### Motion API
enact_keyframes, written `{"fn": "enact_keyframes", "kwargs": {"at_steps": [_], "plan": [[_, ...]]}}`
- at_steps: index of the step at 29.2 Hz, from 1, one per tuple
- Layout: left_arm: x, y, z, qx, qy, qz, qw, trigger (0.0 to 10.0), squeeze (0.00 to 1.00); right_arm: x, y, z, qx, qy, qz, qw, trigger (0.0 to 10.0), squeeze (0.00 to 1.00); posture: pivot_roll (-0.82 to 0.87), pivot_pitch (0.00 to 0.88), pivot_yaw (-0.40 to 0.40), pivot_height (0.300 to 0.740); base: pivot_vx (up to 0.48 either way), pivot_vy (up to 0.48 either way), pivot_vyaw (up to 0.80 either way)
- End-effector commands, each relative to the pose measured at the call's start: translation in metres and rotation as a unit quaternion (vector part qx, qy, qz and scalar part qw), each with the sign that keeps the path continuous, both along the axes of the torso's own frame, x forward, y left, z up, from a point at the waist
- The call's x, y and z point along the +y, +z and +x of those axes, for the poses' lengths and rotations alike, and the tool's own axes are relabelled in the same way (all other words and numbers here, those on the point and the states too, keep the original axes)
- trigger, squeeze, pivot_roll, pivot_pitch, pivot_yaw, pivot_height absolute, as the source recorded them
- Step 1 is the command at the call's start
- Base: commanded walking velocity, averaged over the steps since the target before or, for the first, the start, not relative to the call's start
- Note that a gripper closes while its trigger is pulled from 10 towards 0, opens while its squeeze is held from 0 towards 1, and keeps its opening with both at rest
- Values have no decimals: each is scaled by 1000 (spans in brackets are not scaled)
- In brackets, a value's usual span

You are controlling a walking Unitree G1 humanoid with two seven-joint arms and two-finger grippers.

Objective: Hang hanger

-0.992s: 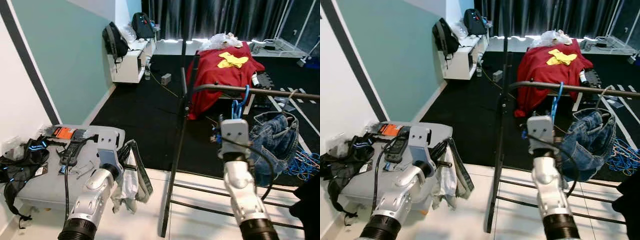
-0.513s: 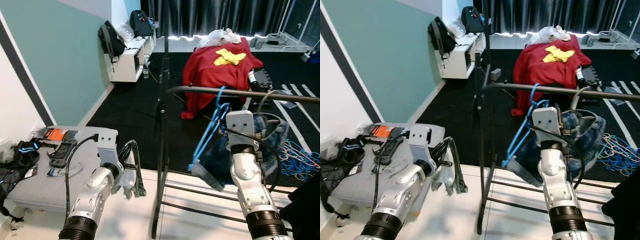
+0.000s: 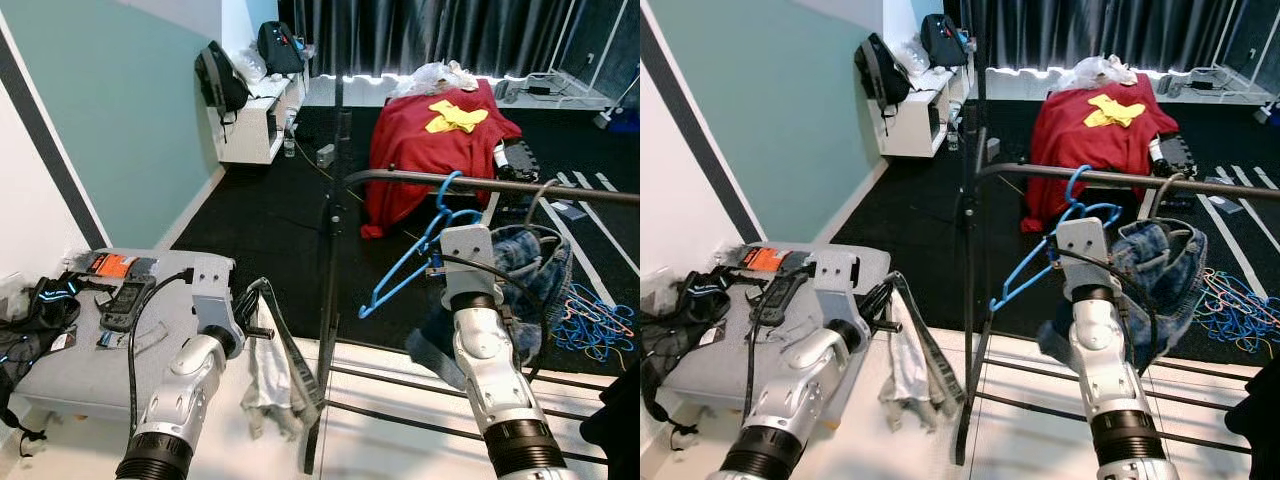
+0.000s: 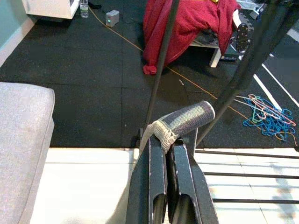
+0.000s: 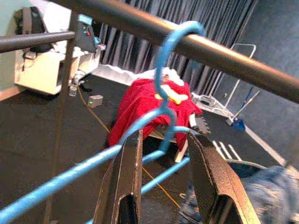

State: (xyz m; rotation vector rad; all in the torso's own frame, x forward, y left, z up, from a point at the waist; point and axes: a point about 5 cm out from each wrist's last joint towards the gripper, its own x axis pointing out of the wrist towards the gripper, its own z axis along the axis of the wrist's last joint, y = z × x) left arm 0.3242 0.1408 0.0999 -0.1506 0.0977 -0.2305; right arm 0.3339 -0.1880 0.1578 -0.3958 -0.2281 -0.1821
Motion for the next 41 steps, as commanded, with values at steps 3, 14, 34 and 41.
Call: {"fn": "enact_keyframes", "kwargs": {"at_steps": [3,14,34,41], "plan": [[5,-3,-1,7,7,16,1000,10000,0,3,-1,3,10,2,5,1000,10000,0,-91,27,19,740,0,0,0],[-1,0,-2,-5,-11,8,1000,10000,0,-7,5,13,6,-21,19,1000,10000,1000,-89,32,26,740,0,0,0],[3,10,-1,-30,-38,23,999,10000,0,-13,3,29,34,-43,117,992,10000,0,-72,35,22,740,0,0,0],[4,12,-1,-35,-42,24,998,10000,0,-12,4,29,32,-41,118,992,10000,0,-70,32,24,740,0,0,0]]}}
